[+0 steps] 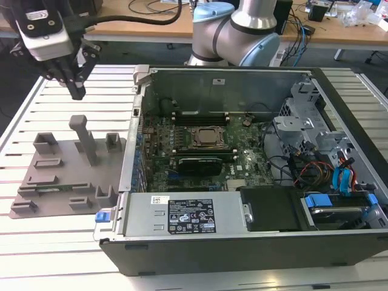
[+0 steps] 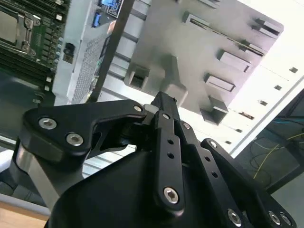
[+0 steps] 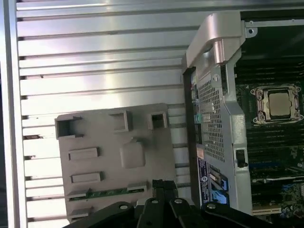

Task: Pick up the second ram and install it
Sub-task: 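Reach for the second ram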

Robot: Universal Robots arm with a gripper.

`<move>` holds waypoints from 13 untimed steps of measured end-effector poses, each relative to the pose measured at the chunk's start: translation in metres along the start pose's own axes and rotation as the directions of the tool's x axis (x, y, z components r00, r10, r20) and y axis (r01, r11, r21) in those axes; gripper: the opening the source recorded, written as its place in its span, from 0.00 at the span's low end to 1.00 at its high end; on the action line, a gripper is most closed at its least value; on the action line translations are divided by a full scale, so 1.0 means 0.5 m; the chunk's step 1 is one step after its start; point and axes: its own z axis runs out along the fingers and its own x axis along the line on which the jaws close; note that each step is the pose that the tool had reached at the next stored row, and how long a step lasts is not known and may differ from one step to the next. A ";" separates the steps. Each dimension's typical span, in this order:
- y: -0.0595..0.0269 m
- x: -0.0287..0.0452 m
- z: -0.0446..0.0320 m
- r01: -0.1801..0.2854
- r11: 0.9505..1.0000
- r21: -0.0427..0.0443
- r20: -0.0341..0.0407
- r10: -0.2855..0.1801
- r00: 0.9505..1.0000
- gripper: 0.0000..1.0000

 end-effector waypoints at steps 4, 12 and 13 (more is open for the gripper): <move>-0.004 0.052 -0.002 0.000 1.000 0.000 0.001 0.000 1.000 0.10; -0.010 0.135 -0.004 0.000 1.000 0.000 0.002 0.000 1.000 0.10; -0.011 0.145 -0.004 0.000 1.000 0.000 0.002 0.000 1.000 0.10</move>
